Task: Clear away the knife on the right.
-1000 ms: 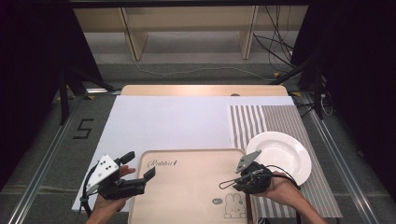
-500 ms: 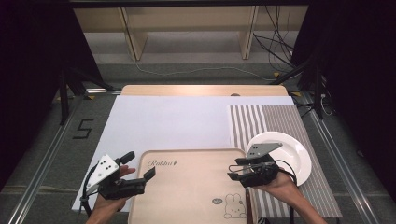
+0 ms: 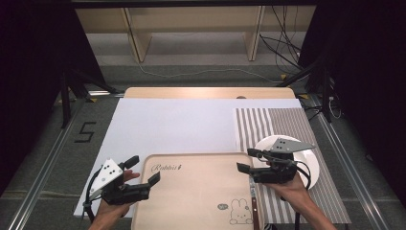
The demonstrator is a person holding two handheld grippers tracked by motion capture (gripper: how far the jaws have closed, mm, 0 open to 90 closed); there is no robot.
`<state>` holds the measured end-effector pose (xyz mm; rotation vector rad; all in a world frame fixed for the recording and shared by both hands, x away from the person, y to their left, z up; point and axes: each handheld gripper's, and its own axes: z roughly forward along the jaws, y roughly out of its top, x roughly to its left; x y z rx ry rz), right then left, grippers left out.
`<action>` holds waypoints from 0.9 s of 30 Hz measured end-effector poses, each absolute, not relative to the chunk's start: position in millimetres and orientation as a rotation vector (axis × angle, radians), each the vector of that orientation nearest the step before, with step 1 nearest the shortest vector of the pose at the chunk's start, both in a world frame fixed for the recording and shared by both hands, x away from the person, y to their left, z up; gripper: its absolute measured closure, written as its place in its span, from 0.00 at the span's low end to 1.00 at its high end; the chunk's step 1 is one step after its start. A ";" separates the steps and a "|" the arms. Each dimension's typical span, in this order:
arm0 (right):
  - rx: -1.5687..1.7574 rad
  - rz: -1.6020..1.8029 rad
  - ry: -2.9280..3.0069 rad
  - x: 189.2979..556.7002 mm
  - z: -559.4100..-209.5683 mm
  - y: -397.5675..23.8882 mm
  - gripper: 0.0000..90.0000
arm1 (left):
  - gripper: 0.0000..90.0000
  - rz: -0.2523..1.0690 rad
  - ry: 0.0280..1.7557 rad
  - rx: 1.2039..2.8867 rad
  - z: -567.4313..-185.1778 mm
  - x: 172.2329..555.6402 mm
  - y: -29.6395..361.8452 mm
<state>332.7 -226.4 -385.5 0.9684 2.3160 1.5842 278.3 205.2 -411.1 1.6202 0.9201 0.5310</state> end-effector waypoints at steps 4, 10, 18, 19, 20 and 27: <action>1.007 1.634 2.250 328.3 -381.6 -227.7 0.34 | 0.09 0.530 0.920 1.618 -411.0 277.6 205.7; 1.006 1.633 2.215 310.5 -382.2 -237.4 0.31 | 0.09 0.532 0.921 1.623 -411.5 278.1 205.3; 1.021 1.690 2.124 294.4 -387.0 -253.2 0.28 | 0.09 0.526 0.919 1.633 -412.3 278.6 202.7; 1.010 1.676 2.120 292.6 -388.2 -254.4 0.28 | 0.09 0.526 0.912 1.638 -411.9 278.4 202.7; 1.006 1.670 2.120 291.9 -388.5 -254.7 0.28 | 0.09 0.526 0.912 1.638 -411.9 278.4 202.7; 1.000 1.674 2.121 293.5 -391.7 -255.4 0.25 | 0.09 0.525 0.915 1.631 -412.0 278.9 203.2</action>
